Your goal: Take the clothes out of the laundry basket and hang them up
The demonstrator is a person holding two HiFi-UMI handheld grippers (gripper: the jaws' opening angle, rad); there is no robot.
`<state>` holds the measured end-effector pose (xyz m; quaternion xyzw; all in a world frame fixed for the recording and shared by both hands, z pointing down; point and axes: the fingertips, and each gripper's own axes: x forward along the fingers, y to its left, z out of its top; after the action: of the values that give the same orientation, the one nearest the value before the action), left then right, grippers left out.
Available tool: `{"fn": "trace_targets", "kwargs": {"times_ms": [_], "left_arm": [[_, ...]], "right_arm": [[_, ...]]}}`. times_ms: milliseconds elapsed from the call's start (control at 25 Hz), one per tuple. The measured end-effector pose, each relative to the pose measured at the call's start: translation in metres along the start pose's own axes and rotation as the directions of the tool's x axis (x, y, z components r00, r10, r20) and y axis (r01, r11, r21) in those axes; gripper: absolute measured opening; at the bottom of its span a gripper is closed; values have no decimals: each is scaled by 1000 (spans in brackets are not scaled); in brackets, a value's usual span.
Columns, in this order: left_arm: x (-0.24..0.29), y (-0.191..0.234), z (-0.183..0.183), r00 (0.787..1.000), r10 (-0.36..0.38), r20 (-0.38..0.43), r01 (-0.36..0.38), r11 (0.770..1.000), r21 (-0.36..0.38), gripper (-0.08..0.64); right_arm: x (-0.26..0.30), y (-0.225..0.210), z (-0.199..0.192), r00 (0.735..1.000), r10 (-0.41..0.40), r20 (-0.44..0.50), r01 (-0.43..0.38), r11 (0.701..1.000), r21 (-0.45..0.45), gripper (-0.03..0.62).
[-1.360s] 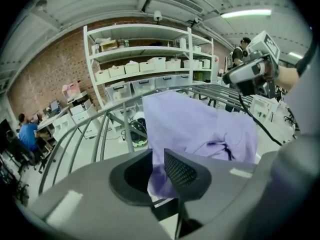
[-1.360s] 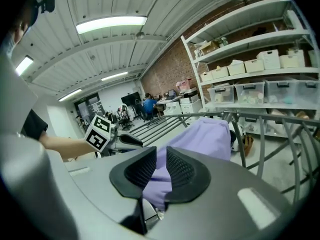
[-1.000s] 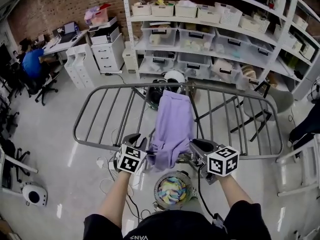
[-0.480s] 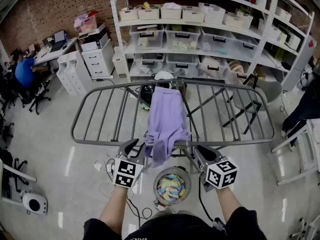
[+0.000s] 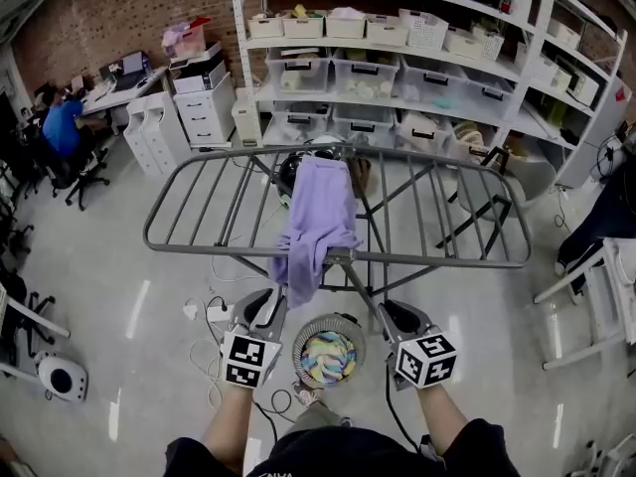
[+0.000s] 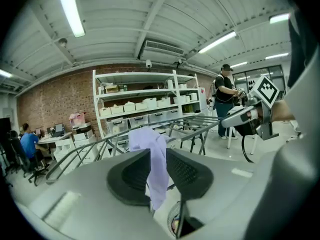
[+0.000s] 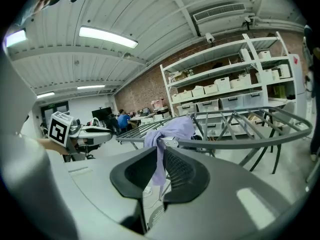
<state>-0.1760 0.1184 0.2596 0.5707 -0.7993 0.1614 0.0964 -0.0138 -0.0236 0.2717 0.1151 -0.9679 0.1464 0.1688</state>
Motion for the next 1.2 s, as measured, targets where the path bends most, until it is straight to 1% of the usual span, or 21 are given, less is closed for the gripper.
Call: {"fn": "trace_targets", "kwargs": {"times_ms": [200, 400, 520, 600, 680, 720, 800, 960, 1040, 1200], "left_arm": [[-33, -39, -14, 1000, 10, 8, -10, 1000, -23, 69], [-59, -79, -34, 999, -23, -24, 22, 999, -42, 69], [-65, -98, -45, 997, -50, -59, 47, 998, -49, 89], [-64, -112, -56, 994, -70, -87, 64, 995, -73, 115], [-60, -125, -70, 987, -105, -120, 94, 991, -93, 145], [-57, -131, -77, 983, -125, -137, 112, 989, -98, 161], [-53, -138, -93, 972, -162, -172, 145, 984, -104, 183], [-46, -141, -128, 946, -223, -235, 200, 973, -118, 189], [-42, -140, -151, 928, -258, -270, 231, 964, -129, 195], [-27, -138, -199, 878, -330, -348, 299, 944, -142, 204]], "right_arm": [[-37, 12, -27, 1000, 1, 11, -1, 1000, -2, 55], [-67, 17, -55, 1000, 4, 26, -5, 1000, 24, 57], [-75, 16, -71, 1000, 19, 13, -19, 999, 44, 58], [-79, 16, -83, 999, 43, -3, -43, 998, 50, 66], [-81, 18, -97, 998, 55, -18, -53, 997, 61, 87], [-81, 18, -105, 998, 50, -24, -48, 996, 70, 105], [-78, 18, -119, 999, 33, -37, -29, 995, 91, 164], [-68, 21, -149, 997, -15, -80, 25, 992, 125, 198], [-61, 22, -169, 993, -38, -113, 54, 988, 145, 215], [-44, 18, -213, 979, -90, -182, 125, 974, 188, 239]]}}
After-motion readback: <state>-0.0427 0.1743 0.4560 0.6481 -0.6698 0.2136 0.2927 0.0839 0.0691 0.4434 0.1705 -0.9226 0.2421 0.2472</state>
